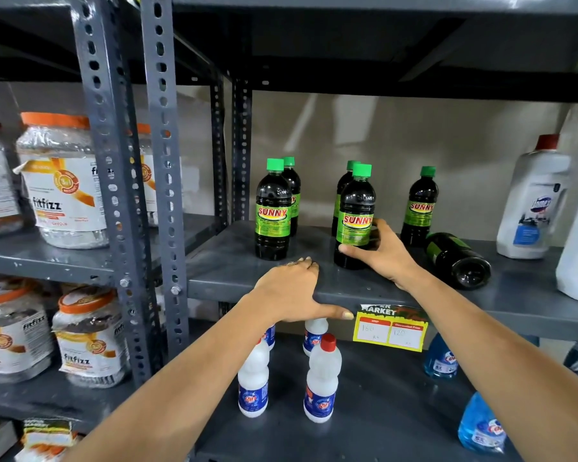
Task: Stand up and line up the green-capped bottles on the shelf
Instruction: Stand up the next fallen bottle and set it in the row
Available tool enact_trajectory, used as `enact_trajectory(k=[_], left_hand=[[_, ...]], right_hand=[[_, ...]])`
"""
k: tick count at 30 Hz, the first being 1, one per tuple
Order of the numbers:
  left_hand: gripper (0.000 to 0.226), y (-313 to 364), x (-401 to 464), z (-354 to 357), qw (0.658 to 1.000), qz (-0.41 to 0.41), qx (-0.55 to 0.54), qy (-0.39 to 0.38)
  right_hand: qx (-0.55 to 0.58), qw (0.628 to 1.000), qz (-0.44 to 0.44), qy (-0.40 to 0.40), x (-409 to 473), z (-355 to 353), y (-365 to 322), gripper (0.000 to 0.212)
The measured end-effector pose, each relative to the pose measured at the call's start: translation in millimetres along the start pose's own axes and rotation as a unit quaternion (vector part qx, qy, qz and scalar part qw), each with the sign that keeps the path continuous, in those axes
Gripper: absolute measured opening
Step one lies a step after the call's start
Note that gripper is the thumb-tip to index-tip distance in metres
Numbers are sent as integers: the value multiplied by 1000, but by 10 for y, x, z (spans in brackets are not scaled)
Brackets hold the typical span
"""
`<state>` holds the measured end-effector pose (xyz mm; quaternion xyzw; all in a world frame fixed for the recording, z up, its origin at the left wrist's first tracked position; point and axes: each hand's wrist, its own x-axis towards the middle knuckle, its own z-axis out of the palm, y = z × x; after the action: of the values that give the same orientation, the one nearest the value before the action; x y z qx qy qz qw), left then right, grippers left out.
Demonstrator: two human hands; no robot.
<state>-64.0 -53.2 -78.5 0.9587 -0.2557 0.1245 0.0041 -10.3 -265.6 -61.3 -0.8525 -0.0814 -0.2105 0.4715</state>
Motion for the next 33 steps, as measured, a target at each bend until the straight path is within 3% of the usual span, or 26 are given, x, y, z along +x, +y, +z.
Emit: enact_trajectory(k=[4, 18, 20, 24, 27, 30, 33], left_hand=[[121, 1, -5, -4, 1000, -1, -2, -1], [115, -3, -65, -30, 999, 31, -20, -2], [108, 7, -92, -42, 998, 56, -42, 0], [104, 124, -110, -52, 993, 104, -49, 1], [102, 298, -54, -60, 991, 120, -52, 1], [99, 522, 41, -50, 989, 136, -54, 0], [93, 696, 152, -9, 986, 155, -54, -1]], right_hand=[[22, 1000, 8, -11, 26, 3, 5, 77], [-17, 1000, -23, 13, -43, -3, -49, 85], [2, 997, -30, 70, -92, -35, -123, 79], [13, 957, -117, 266, -175, -201, -233, 38], [-99, 918, -144, 356, -206, -489, -270, 26], [-285, 912, -29, 294, -144, -900, -175, 38], [-357, 904, 184, 146, -149, -1211, -20, 81]])
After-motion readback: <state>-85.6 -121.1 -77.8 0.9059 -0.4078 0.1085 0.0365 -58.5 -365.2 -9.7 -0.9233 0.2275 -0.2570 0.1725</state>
